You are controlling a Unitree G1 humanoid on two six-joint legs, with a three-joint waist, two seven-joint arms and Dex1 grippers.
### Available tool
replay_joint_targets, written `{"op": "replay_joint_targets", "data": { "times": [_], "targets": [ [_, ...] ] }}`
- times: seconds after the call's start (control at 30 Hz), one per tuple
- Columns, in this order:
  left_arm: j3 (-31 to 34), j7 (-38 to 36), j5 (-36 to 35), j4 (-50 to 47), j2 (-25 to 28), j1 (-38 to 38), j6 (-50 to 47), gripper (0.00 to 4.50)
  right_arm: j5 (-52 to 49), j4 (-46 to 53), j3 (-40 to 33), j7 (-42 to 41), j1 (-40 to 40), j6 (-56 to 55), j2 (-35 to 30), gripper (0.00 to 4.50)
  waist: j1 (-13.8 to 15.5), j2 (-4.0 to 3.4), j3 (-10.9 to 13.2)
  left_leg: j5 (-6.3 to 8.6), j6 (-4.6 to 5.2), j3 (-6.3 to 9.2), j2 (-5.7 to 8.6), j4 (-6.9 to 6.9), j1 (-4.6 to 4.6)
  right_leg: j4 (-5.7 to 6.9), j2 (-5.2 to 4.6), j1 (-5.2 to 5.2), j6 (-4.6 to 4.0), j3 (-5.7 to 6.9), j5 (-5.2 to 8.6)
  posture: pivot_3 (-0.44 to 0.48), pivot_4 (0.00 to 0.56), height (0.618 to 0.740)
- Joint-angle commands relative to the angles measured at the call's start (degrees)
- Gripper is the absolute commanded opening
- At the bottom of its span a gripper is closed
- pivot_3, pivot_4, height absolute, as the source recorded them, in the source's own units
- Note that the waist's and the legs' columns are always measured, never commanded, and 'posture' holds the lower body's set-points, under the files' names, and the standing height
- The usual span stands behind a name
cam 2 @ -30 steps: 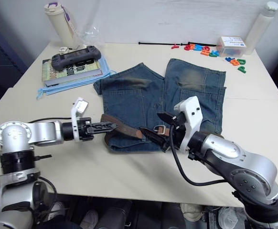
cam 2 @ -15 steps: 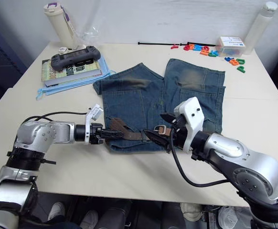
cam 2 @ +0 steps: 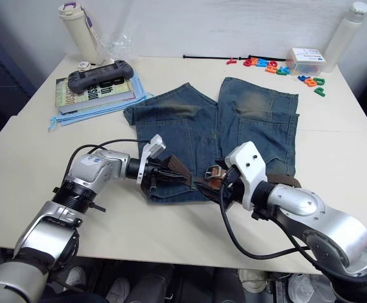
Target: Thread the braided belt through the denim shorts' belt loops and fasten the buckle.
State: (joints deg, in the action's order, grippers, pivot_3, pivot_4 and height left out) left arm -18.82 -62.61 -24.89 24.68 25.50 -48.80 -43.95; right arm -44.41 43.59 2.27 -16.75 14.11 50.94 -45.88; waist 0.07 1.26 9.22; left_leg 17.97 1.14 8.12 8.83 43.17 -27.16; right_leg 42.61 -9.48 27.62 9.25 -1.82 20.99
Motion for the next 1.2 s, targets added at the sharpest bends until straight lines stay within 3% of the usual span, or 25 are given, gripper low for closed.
{"op": "replay_joint_targets", "data": {
  "times": [0.03, 0.23, 0.53, 0.73, 1.07, 1.17, 1.2],
  "targets": [
    [0.5, -1.8, 1.6, 0.8, -0.7, -1.0, 0.8, 0.00, 7.6, 3.7, 2.0, -3.0, -1.1, -3.0, -4.6, 4.40, 0.0, 0.01, 0.0, 0.00, 0.00, 0.00, 0.01, 0.00, 0.00, -0.01, 0.00, 0.00, 0.00, 0.03, 0.00, 0.000, 0.150, 0.655],
    [1.9, -2.3, 2.7, 1.5, -1.4, -1.0, 0.1, 0.00, 28.8, 2.8, 9.8, -3.2, -3.5, -15.0, -9.9, 4.40, 0.0, 0.01, 0.0, 0.00, 0.00, 0.00, 0.01, 0.00, 0.01, -0.02, 0.00, 0.00, 0.02, 0.07, -0.01, 0.000, 0.150, 0.655],
    [3.2, -2.6, 3.0, 0.1, -2.0, -0.5, -2.1, 0.00, 51.1, 0.0, 17.2, -3.2, -6.8, -24.9, -9.8, 4.40, 0.0, 0.02, 0.0, -0.01, -0.01, -0.02, 0.03, 0.03, 0.00, 0.05, 0.01, 0.02, 0.02, 0.12, -0.01, 0.000, 0.150, 0.655],
    [3.5, -2.9, 3.0, -0.6, -2.0, -0.2, -3.0, 0.00, 61.4, -3.0, 18.8, -3.8, -8.9, -28.1, -7.5, 4.40, 0.0, 0.03, 0.0, -0.01, -0.02, -0.04, 0.04, 0.05, 0.00, 0.16, 0.01, 0.06, 0.02, 0.13, 0.00, 0.000, 0.150, 0.655],
    [3.9, -3.1, 3.1, -0.5, -1.8, -0.4, -3.8, 0.00, 66.9, -3.7, 16.1, -7.0, -13.4, -31.5, -3.2, 4.40, -0.1, 0.04, 0.0, -0.02, -0.03, -0.11, 0.06, 0.20, 0.01, 0.36, 0.02, 0.08, 0.02, 0.13, 0.00, 0.000, 0.150, 0.655],
    [3.8, -3.1, 3.1, -0.8, -1.8, -0.1, -3.9, 0.00, 68.1, -4.3, 15.8, -7.8, -13.7, -31.9, -1.9, 3.65, -0.1, 0.04, 0.0, -0.02, -0.03, -0.12, 0.06, 0.24, 0.01, 0.40, 0.02, 0.09, 0.01, 0.13, 0.00, 0.000, 0.150, 0.655],
    [3.8, -3.2, 3.1, -0.9, -1.8, -0.1, -3.9, 0.00, 68.4, -4.4, 15.8, -8.2, -13.7, -32.0, -1.5, 3.15, -0.1, 0.04, 0.0, -0.01, -0.03, -0.12, 0.06, 0.26, 0.01, 0.42, 0.02, 0.09, 0.02, 0.12, 0.00, 0.000, 0.150, 0.655]
  ]
}}
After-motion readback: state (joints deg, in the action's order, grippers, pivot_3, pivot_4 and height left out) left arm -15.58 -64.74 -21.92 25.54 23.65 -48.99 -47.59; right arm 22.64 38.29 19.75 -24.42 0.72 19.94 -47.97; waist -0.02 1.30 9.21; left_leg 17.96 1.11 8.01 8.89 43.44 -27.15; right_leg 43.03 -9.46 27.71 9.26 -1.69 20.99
